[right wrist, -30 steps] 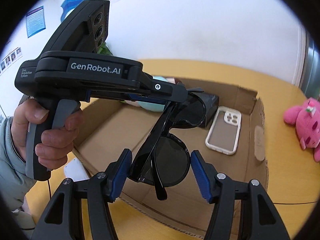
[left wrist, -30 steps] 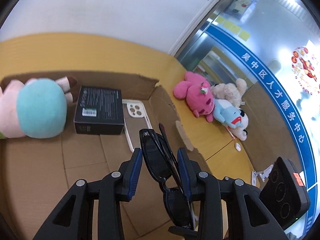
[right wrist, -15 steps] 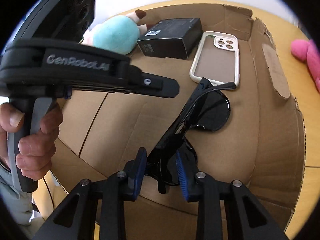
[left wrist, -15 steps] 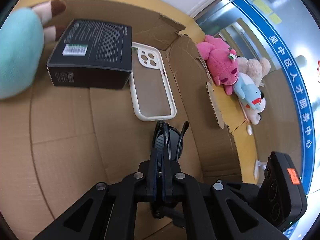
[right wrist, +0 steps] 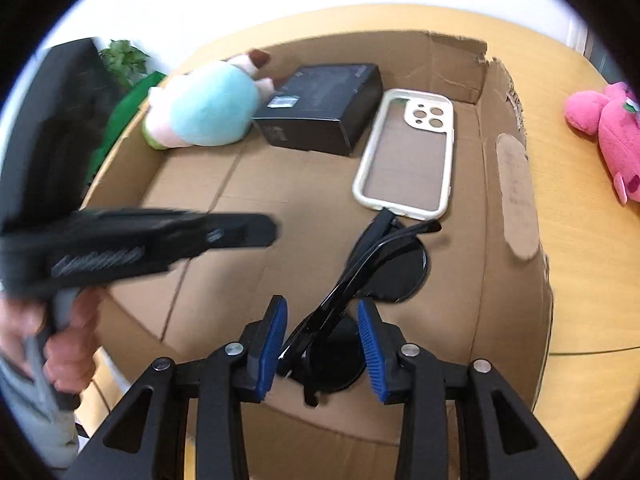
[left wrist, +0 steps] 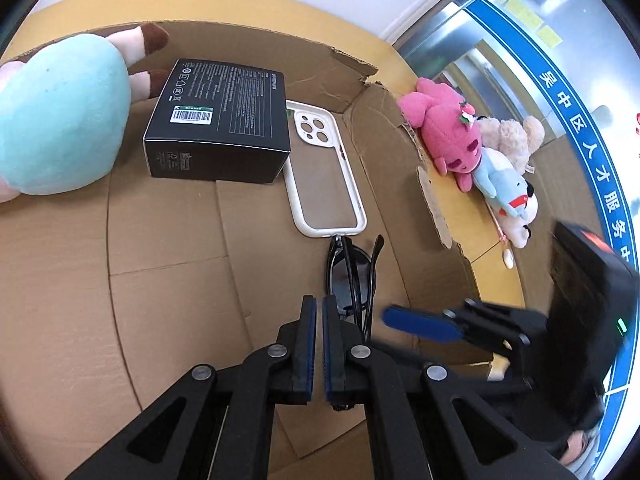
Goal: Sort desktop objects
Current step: 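Carry the sunglasses into the cardboard box and open the left gripper, then move both grippers to the white power bank and grasp it with the left gripper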
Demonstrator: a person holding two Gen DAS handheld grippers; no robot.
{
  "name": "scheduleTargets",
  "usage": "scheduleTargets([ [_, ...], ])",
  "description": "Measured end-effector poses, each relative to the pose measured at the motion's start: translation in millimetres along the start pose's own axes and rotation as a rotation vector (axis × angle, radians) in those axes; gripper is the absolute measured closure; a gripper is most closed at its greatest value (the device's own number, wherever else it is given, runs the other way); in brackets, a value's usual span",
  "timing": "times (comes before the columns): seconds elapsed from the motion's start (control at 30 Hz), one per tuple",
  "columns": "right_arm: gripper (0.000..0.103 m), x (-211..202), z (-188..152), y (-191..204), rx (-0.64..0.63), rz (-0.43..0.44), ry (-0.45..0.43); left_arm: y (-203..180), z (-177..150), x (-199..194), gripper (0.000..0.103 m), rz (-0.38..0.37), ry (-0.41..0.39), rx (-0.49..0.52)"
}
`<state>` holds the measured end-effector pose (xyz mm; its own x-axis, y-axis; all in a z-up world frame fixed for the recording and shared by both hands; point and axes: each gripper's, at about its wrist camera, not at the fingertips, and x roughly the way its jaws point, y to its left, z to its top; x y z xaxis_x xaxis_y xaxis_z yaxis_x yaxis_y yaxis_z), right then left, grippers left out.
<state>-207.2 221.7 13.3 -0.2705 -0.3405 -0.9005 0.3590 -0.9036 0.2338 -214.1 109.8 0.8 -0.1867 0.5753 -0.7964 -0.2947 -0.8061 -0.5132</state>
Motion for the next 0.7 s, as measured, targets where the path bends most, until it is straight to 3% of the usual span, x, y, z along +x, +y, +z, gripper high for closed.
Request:
scheduleTargets([
  [0.07, 0.088, 15.3, 8.9, -6.2, 0.012, -0.002, 0.031, -1.7, -2.2, -2.6, 0.103, 0.006, -0.001, 0.011],
  [0.2, 0.096, 27.0, 9.3, -5.2, -0.006, -0.016, 0.057, -2.9, -7.4, -6.9, 0.103, 0.011, 0.001, 0.030],
  [0.7, 0.095, 19.6, -10.2, -25.9, 0.111, -0.049, 0.027, -10.5, -24.2, -17.1, 0.102, 0.026, -0.020, 0.054],
])
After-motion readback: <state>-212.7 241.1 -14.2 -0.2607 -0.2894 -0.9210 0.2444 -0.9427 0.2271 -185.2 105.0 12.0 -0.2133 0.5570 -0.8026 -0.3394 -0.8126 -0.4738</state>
